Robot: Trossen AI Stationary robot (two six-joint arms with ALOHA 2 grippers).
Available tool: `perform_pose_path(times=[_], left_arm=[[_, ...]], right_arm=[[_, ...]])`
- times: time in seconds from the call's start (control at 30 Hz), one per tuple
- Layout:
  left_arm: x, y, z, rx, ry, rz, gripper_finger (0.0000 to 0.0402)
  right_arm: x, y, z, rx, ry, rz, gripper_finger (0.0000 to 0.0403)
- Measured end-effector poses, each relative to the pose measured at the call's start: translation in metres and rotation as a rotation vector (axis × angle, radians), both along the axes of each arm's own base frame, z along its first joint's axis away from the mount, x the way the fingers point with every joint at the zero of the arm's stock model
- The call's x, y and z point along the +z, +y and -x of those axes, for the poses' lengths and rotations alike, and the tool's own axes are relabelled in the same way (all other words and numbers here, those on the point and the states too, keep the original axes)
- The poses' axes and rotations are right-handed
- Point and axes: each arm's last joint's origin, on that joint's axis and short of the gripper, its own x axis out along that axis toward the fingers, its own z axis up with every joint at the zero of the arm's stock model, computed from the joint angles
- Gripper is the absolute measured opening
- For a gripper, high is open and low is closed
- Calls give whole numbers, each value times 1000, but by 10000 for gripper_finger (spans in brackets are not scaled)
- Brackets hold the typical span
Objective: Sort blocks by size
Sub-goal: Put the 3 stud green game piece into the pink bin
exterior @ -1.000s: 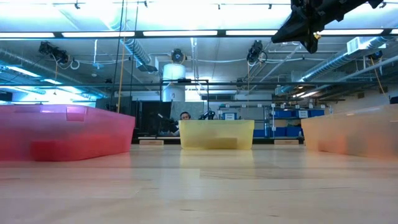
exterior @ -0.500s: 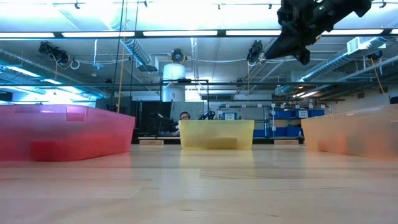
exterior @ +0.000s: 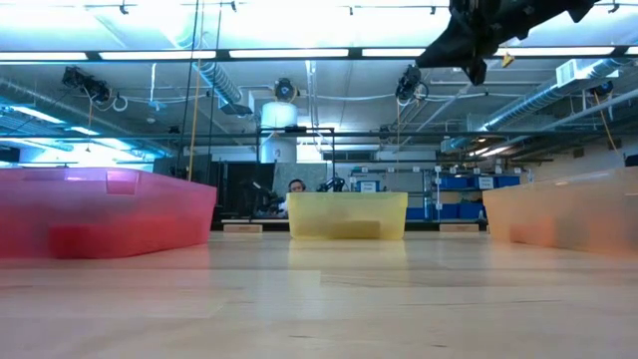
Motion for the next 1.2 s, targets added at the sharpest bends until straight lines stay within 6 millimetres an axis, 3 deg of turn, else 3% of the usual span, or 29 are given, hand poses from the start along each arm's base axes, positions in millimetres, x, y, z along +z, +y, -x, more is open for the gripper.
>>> perform_pose_path(times=[0.27, 0.5, 0.73, 1.0, 1.2], left_arm=[[-2, 11, -12, 79, 0, -29, 294], [-12, 9, -22, 132, 99, -60, 279], [-6, 4, -26, 141, 253, -220, 271], [-6, -5, -34, 133, 288, -303, 271], [10, -6, -37, 114, 312, -408, 271]], right_arm=[[0, 2, -1, 103, -3, -15, 21], [0, 5, -1, 178, -9, -46, 21], [0, 5, -1, 181, -10, -48, 21], [0, 6, -1, 175, -14, -71, 21], [0, 6, -1, 171, -15, -79, 21]])
